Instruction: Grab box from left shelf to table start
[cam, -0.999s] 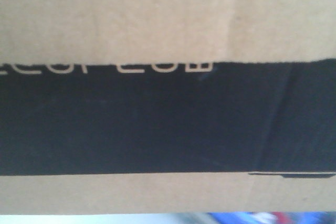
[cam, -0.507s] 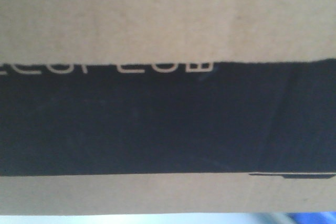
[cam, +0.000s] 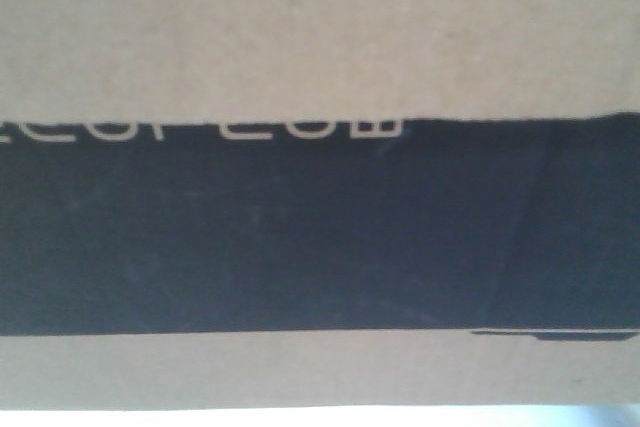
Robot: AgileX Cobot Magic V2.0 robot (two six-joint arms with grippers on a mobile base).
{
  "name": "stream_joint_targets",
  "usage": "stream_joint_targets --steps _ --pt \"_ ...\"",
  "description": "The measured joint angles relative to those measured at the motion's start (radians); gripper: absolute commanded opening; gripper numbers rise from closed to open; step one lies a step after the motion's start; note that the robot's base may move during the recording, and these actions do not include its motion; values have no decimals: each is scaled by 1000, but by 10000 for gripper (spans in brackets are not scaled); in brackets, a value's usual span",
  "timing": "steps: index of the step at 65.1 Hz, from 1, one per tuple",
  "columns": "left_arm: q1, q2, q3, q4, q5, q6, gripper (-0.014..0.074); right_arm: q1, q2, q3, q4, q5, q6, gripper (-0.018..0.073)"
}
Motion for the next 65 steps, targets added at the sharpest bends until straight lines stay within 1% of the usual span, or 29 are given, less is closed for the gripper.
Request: stream_joint_targets --steps 65 --pt "0 0 0 0 0 0 -102 0 0 0 0 0 0 55"
